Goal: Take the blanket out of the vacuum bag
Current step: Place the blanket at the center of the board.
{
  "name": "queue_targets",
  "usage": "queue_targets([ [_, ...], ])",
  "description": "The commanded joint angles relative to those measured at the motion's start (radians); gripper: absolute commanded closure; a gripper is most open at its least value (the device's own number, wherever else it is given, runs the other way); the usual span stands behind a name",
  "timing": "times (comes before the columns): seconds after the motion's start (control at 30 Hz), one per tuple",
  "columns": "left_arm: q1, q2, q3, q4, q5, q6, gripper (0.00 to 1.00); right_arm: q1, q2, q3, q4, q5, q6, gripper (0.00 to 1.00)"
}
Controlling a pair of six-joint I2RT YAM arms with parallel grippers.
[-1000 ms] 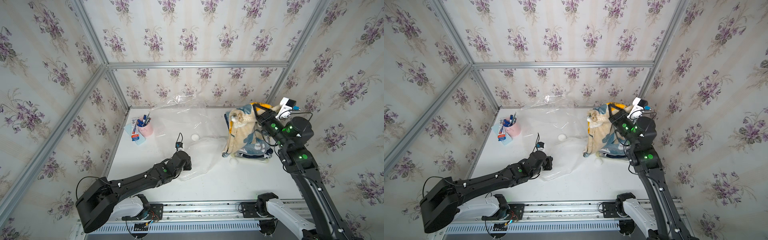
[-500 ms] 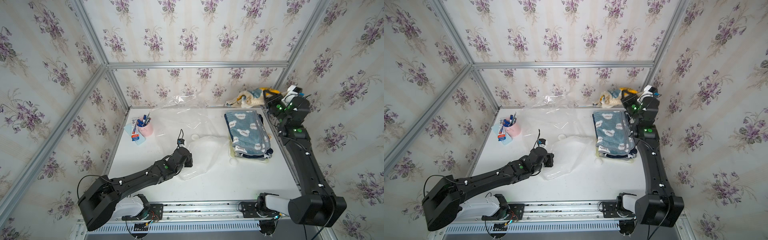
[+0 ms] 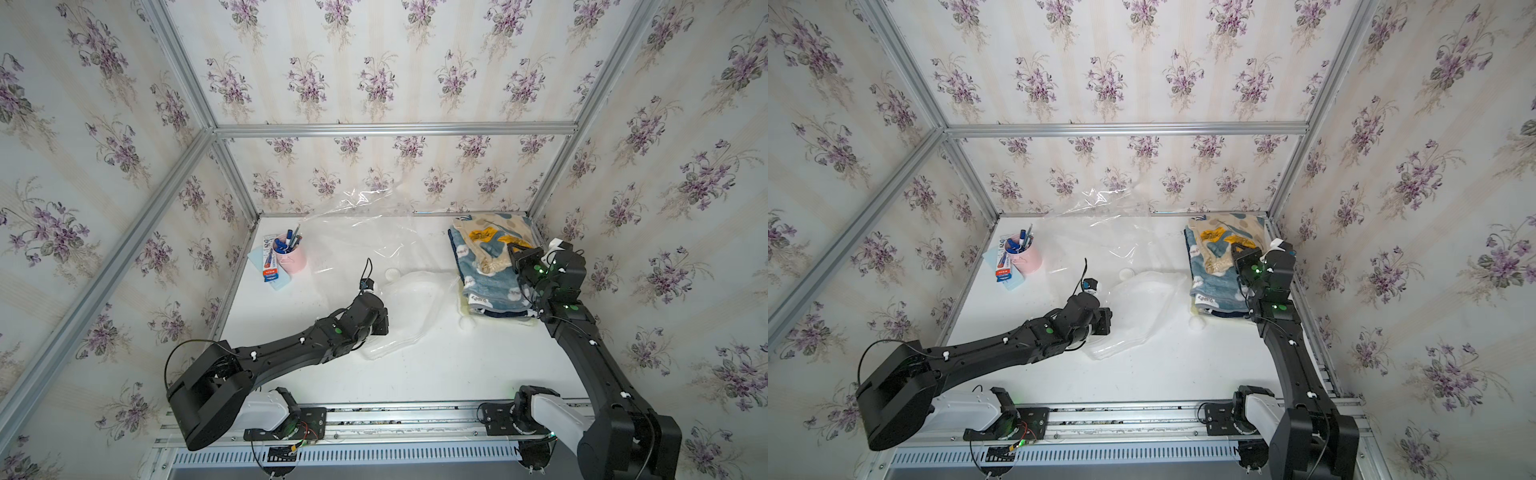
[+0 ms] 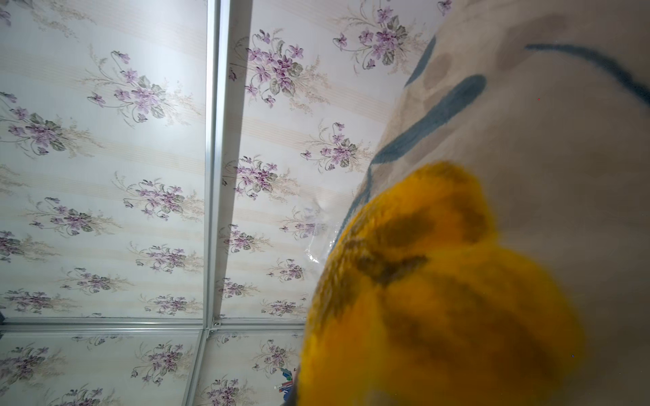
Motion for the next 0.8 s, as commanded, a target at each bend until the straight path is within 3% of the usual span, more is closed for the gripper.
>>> queue_targets([
  [0.0, 0.001, -0.002, 0.009, 0.024, 0.01, -0.005, 1.0, 0.001, -0.001, 0.039, 0.01, -0.053, 0.004, 1.0],
  [0.3, 0.001, -0.029, -0.003, 0.004, 0.006, 0.016, 1.0, -0.019, -0.121, -0.083, -0.146, -0.096, -0.056, 1.0],
  [0.33, 0.001, -0.028, -0.006, 0.007, 0.007, 0.016, 1.0, -0.033, -0.133, -0.124, -0.149, -0.124, -0.066, 0.95],
  [0.47, 0.001, -0.018, -0.017, 0.024, 0.017, 0.018, 1.0, -0.12, -0.207, -0.203, -0.262, -0.168, -0.158, 0.61],
  [0.57, 0.002, -0.008, -0.019, 0.033, 0.018, 0.021, 1.0, -0.158, -0.266, -0.19, -0.362, -0.202, -0.246, 0.45],
  [0.77, 0.001, -0.009, -0.022, 0.042, 0.018, 0.029, 1.0, -0.158, -0.374, -0.099, -0.618, -0.199, -0.406, 0.4],
])
